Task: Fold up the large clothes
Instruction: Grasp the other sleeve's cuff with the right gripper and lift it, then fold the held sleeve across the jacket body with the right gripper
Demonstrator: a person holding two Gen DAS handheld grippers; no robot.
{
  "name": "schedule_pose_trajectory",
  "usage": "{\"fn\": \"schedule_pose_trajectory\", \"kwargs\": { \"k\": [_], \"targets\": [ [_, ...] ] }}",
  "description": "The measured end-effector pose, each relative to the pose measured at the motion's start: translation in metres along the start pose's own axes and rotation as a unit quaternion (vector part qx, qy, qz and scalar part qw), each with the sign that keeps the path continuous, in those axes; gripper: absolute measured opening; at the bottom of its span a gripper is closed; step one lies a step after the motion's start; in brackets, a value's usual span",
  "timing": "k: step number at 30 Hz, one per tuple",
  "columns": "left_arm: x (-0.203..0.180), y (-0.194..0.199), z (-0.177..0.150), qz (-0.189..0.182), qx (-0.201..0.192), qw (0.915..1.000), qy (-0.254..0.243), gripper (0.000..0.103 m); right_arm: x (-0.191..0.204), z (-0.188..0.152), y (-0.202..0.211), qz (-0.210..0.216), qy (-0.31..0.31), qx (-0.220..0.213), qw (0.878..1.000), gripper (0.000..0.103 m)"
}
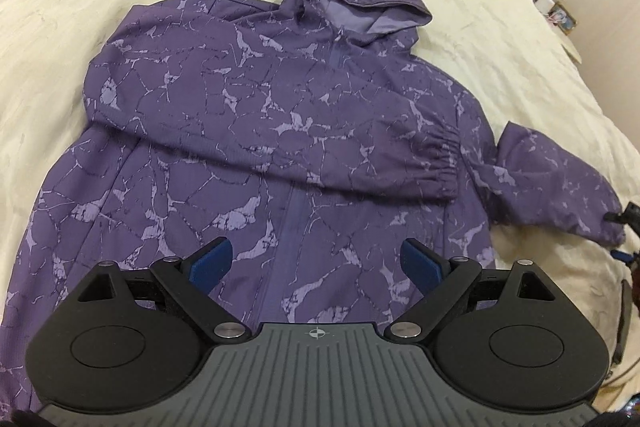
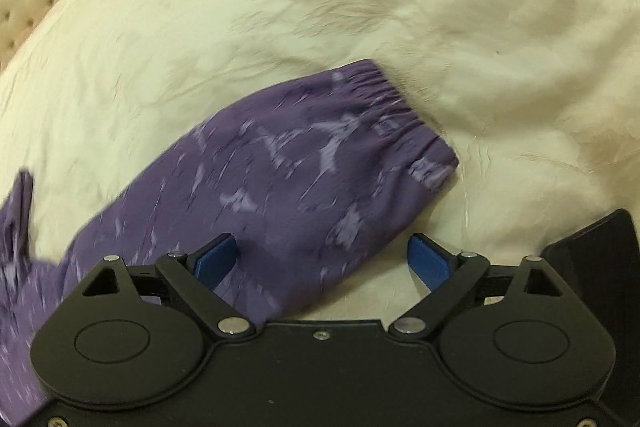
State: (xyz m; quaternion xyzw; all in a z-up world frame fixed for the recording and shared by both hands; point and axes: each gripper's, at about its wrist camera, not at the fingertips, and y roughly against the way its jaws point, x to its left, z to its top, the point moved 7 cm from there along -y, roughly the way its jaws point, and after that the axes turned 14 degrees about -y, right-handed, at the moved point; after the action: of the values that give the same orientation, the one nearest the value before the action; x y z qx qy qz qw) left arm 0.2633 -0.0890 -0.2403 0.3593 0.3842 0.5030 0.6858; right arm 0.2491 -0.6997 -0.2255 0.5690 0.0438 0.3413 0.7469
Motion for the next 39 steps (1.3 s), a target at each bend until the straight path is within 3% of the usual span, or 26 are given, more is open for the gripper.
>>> {"fn": "schedule_pose_trajectory", "kwargs": {
  "k": [2, 3, 4, 5, 7, 9, 14, 20, 26, 31, 35, 39],
  "targets": [
    [0.000, 0.000, 0.000, 0.002, 0.003, 1.0000, -0.003, 0.091, -0.003, 0.005, -0.003, 0.010, -0.026, -0.003, 1.000, 0.094],
    [0.001, -0.001, 0.000, 0.003, 0.003, 1.0000, -0.003, 0.091, -0.002, 0.006, -0.004, 0.014, -0.035, -0.004, 0.999, 0.087],
    [0.001, -0.001, 0.000, 0.003, 0.004, 1.0000, -0.004, 0.091, -0.001, 0.007, -0.003, 0.019, -0.041, -0.007, 0.999, 0.068],
    [0.002, -0.002, 0.000, 0.002, 0.005, 1.0000, -0.005, 0.091, 0.001, 0.007, -0.003, 0.016, -0.040, -0.012, 0.999, 0.061],
    [0.004, -0.003, 0.000, -0.002, 0.006, 1.0000, -0.007, 0.091, 0.003, 0.008, 0.003, 0.010, -0.033, -0.024, 0.999, 0.032],
    [0.005, -0.005, 0.000, -0.007, 0.008, 0.9999, -0.013, 0.091, 0.010, 0.011, 0.011, 0.016, -0.027, -0.038, 0.999, 0.026],
    [0.015, -0.012, 0.003, -0.032, 0.013, 0.9989, -0.030, 0.091, 0.040, 0.010, 0.055, 0.049, -0.007, -0.079, 0.996, 0.024],
    [0.041, -0.013, 0.014, -0.055, 0.012, 0.9976, -0.040, 0.091, 0.111, -0.015, 0.121, 0.101, 0.053, -0.111, 0.987, 0.023],
    [0.075, -0.011, 0.024, -0.065, 0.009, 0.9968, -0.044, 0.091, 0.204, -0.063, 0.165, 0.166, 0.130, -0.127, 0.969, 0.023],
    [0.105, -0.008, 0.027, -0.069, 0.010, 0.9968, -0.039, 0.091, 0.278, -0.121, 0.169, 0.218, 0.185, -0.098, 0.953, 0.024],
    [0.126, -0.007, 0.027, -0.071, 0.011, 0.9970, -0.030, 0.091, 0.306, -0.164, 0.142, 0.213, 0.218, -0.064, 0.950, 0.029],
    [0.142, -0.006, 0.027, -0.064, 0.006, 0.9979, -0.013, 0.091, 0.305, -0.195, 0.105, 0.174, 0.254, -0.031, 0.951, 0.058]
  ]
}}
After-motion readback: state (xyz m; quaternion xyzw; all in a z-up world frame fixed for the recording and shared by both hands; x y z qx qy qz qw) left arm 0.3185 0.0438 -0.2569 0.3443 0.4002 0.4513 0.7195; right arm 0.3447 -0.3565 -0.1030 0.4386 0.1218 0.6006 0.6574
